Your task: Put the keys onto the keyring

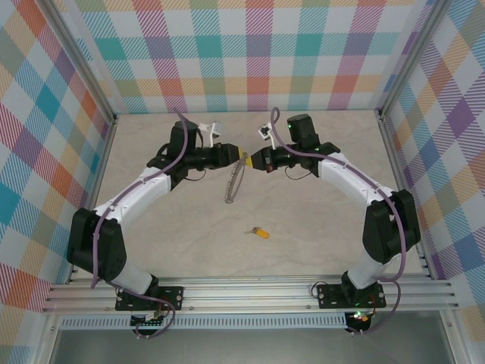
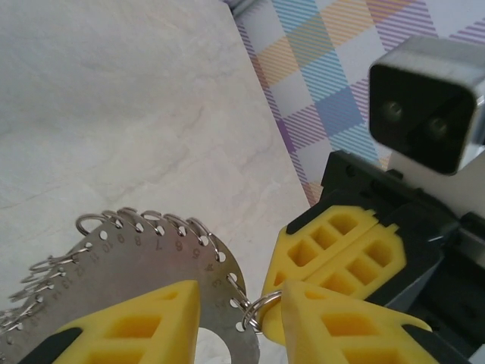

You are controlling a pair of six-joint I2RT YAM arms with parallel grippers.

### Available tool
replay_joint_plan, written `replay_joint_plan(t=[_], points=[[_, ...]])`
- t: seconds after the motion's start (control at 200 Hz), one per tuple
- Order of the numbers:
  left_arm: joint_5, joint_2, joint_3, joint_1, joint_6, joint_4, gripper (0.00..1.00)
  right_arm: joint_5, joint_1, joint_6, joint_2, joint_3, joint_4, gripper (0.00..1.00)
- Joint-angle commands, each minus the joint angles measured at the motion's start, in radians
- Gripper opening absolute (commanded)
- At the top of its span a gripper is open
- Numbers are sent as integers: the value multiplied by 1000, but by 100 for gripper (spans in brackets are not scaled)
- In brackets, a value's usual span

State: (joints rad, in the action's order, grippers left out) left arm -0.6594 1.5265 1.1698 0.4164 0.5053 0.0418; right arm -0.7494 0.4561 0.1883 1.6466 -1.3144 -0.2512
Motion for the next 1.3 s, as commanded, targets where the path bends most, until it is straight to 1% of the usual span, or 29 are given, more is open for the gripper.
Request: replay_joint_plan(t=[0.0,0.17,0.665,0.79,0.945,1.145,1.215,1.295], points=[[-32,19,24,20,14,-77,33,-30,-12,25,-46,19,46,0],[-33,20,-4,38,33,-131,32,-29,-19,35,-64,33,48,0],[-20,16,-26,56,30,-140,32,-60,-25,122,-104,72,133,0],[69,-29,-46,55,-1,-96,32,-19,-26,100,-86,55,80,0],[191,-95,-45,50,-49,9,33,4,-27,65,-23,18,31,0],[386,-189,-72,26,-39,83,38,-11,-22,88,101,-44,68,0],[425,-210,-83,17,-30,91,39,-17,-19,101,149,-80,89,0],[438,-219,-85,9,-27,102,39,-30,-16,122,204,-120,126,0]])
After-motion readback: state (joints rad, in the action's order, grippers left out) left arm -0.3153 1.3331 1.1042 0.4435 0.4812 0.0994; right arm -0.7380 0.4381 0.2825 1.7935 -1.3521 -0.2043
